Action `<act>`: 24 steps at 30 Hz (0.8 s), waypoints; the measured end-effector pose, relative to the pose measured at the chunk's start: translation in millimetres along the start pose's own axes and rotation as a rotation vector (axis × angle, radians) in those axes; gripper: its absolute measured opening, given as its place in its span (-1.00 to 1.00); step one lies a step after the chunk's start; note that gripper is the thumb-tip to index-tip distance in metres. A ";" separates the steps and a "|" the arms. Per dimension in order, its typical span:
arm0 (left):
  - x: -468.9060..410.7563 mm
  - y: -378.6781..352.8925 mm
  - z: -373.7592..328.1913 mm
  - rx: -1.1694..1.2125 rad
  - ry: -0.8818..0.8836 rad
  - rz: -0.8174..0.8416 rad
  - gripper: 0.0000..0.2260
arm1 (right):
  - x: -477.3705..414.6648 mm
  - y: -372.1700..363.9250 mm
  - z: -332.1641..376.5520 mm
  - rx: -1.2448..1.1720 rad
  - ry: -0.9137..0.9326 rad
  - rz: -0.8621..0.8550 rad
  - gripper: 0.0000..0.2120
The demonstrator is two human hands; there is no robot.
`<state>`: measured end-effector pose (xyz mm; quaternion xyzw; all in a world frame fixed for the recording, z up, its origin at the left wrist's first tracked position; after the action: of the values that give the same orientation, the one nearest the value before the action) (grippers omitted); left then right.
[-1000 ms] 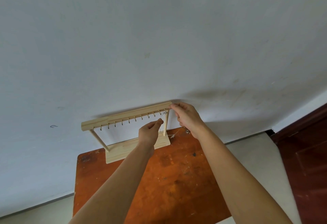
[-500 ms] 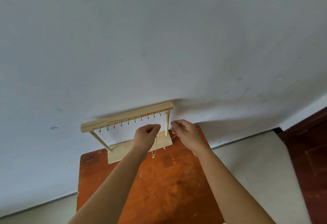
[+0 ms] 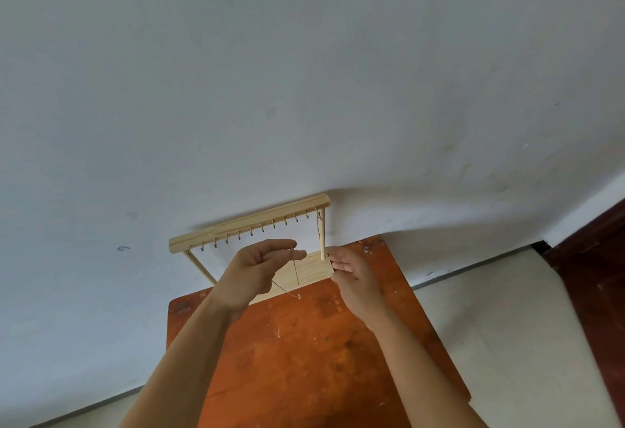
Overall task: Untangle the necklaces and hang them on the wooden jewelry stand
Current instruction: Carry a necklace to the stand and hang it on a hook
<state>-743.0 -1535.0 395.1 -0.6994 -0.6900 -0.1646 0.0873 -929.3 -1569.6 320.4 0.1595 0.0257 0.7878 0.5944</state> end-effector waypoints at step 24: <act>18.1 15.2 5.7 -0.179 -0.040 -0.130 -0.94 | 51.3 -2.5 1.0 -0.448 -0.094 -0.099 -0.78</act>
<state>-727.3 -1516.6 397.8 -0.6614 -0.7180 -0.2168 -0.0002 -939.2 -1520.6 332.1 0.0585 -0.1699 0.7354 0.6534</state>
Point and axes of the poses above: each hand's wrist, its own x-axis away from the middle knuckle, its own y-axis out of the back of the hand, z = x × y, the point moved 5 cm from there along -x, towards the middle knuckle, and after that the axes turned 2 degrees about y, right-handed, at the moved point
